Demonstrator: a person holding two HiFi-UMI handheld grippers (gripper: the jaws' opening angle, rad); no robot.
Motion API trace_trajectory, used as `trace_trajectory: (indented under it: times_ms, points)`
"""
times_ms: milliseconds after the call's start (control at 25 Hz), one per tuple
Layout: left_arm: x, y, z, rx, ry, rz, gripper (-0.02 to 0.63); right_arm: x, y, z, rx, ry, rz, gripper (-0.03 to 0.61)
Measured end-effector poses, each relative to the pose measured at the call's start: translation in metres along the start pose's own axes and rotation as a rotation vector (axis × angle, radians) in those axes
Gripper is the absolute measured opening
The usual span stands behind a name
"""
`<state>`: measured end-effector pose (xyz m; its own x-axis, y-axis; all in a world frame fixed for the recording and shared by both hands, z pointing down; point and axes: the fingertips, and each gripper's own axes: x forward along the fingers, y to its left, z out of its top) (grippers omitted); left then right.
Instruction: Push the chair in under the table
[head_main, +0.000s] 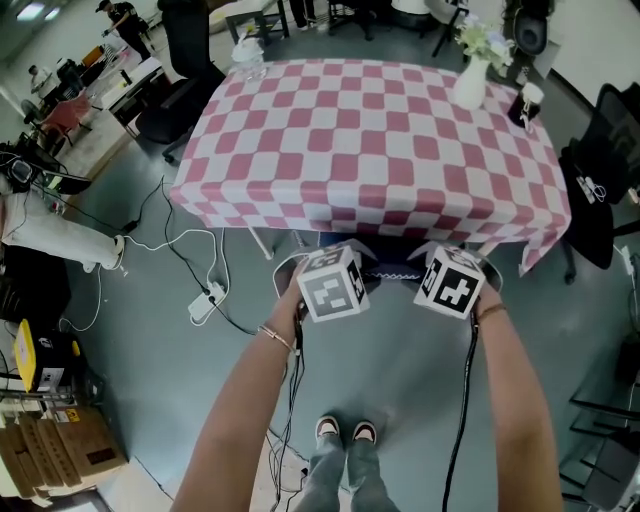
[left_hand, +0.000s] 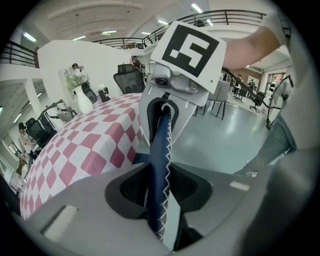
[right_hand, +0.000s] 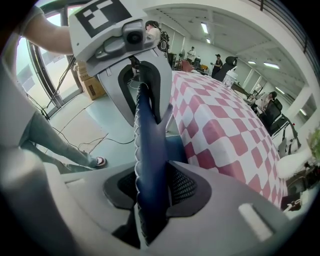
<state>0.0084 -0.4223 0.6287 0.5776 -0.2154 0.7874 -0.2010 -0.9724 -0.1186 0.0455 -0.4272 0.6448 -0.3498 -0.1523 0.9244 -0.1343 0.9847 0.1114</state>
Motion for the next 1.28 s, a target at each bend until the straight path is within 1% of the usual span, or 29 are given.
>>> trace_trajectory:
  times_ms: [80,240,280,360,440,520,600,640,720,880,1000,1120,1200,1280]
  points:
    - [0.003,0.003,-0.001,0.005,-0.023,0.015,0.109,0.000,0.001,0.001,-0.007,-0.017,0.001,0.126]
    - [0.004,0.004,-0.001,-0.014,-0.031,0.035,0.130,0.002,0.004,0.002,-0.007,-0.023,-0.020,0.129]
    - [0.000,0.004,0.000,-0.021,-0.032,0.048,0.137,0.003,0.003,0.004,-0.001,-0.030,-0.032,0.140]
    - [-0.006,0.005,0.002,-0.041,-0.046,0.080,0.169,0.006,0.003,0.007,0.012,-0.045,-0.052,0.180]
    - [-0.009,0.005,0.004,-0.062,-0.068,0.107,0.195,0.004,0.004,0.009,0.022,-0.056,-0.052,0.198]
    - [-0.013,0.006,0.007,-0.080,-0.097,0.127,0.206,-0.001,0.005,0.011,0.022,-0.063,-0.052,0.201]
    - [-0.020,0.009,0.011,-0.111,-0.138,0.149,0.233,-0.008,0.004,0.016,0.015,-0.075,-0.061,0.201]
    - [-0.024,0.011,0.013,-0.128,-0.158,0.160,0.244,-0.012,0.004,0.019,0.015,-0.086,-0.065,0.201]
    - [-0.035,0.012,0.016,-0.157,-0.191,0.171,0.245,-0.021,0.004,0.024,0.034,-0.122,-0.071,0.201]
    - [-0.062,0.006,0.026,-0.189,-0.254,0.180,0.244,-0.045,0.002,0.030,0.114,-0.223,-0.099,0.201]
    - [-0.084,-0.001,0.029,-0.224,-0.289,0.199,0.231,-0.073,0.000,0.039,0.190,-0.351,-0.163,0.200]
    - [-0.105,-0.011,0.032,-0.259,-0.327,0.242,0.212,-0.107,-0.006,0.044,0.286,-0.479,-0.277,0.199]
    - [-0.123,-0.015,0.038,-0.296,-0.377,0.289,0.210,-0.131,-0.010,0.044,0.357,-0.552,-0.364,0.198]
    - [-0.146,-0.016,0.048,-0.348,-0.448,0.359,0.210,-0.155,-0.010,0.042,0.432,-0.615,-0.442,0.198]
